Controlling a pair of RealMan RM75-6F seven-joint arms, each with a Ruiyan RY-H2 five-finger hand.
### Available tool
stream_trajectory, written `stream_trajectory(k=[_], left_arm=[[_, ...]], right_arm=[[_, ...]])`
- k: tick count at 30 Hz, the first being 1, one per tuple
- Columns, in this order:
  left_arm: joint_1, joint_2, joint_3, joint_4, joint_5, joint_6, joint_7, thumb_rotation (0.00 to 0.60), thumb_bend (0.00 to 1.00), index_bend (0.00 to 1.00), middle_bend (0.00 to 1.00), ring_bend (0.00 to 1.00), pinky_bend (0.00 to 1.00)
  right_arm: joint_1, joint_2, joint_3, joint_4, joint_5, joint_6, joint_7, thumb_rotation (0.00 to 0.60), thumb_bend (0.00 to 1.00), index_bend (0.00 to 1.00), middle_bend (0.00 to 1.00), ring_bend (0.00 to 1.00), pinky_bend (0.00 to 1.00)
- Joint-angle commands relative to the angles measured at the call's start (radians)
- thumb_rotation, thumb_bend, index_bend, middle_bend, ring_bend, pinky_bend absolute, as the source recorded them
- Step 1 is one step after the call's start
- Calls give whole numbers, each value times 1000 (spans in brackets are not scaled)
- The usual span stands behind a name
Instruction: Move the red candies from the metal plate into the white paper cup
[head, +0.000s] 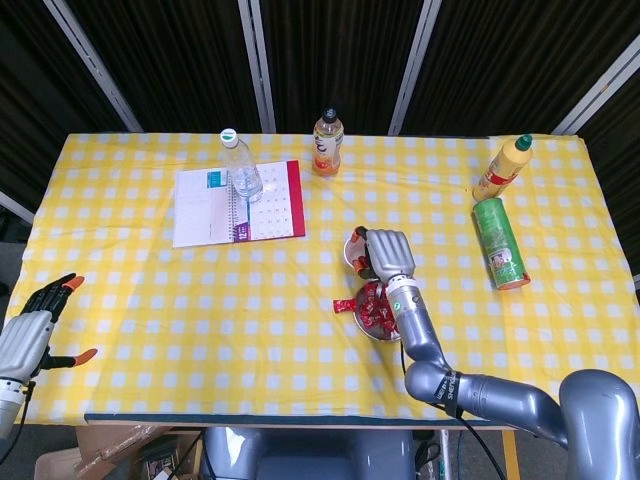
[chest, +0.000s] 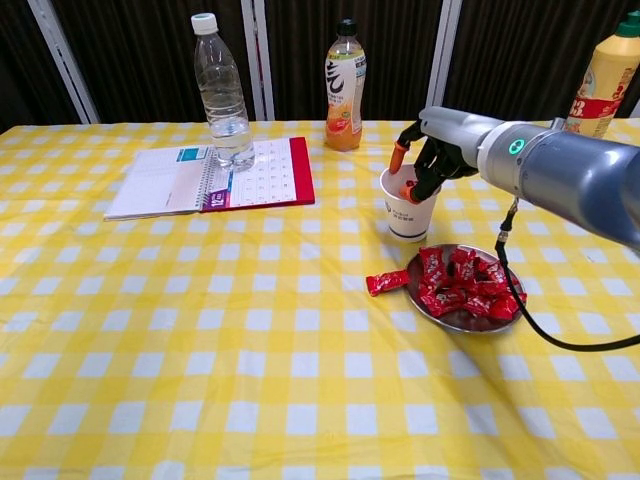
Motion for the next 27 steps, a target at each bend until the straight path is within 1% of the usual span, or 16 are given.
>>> stream_trajectory(k=[1,5,9,12,14,17,19,20,21,23,27], left_arm=[[0,0,0,0,0,1,0,600,35,0,0,0,0],[0,-1,-1,-1,0,1,0,600,36,0,0,0,0],[0,-1,-1,-3,2,3,2,600,36,0,0,0,0],[1,0,-1,-5,1,5,-1,600,36,0,0,0,0],[2,0,-1,-5,3,7,-3,600,36,0,0,0,0],[3,0,0,-2,7,10,-4,600,36,0,0,0,0],[3,-1,0,-2,9,12,-5,600,36,0,0,0,0],[3,-1,0,-2,9,12,-5,600,36,0,0,0,0],[3,-1,0,-1,11,14,-4,600,36,0,0,0,0],[4,-2,0,-1,14,16,-4,600,36,0,0,0,0],[6,-2,1,-2,26,29,1,600,36,0,0,0,0]], right_arm=[[0,5,-1,-10,-4,8,0,600,407,292,756,895,1000],[-5,20,-4,-47,-15,30,0,600,400,256,756,895,1000],[-12,35,-7,-83,-29,56,-3,600,393,249,756,895,1000],[-25,51,-7,-128,-52,88,5,600,393,248,756,895,1000],[-39,71,-20,-174,-71,113,-2,600,393,249,756,895,1000],[-65,107,-52,-253,-94,151,-25,600,393,249,756,895,1000],[-92,140,-94,-319,-110,181,-53,600,393,249,756,895,1000],[-99,146,-104,-332,-113,187,-59,600,394,249,756,895,1000],[-120,163,-135,-369,-119,204,-71,600,394,249,756,895,1000],[-149,182,-174,-413,-125,225,-79,600,393,249,756,895,1000],[-196,190,-240,-445,-141,246,-73,600,393,249,756,895,1000]])
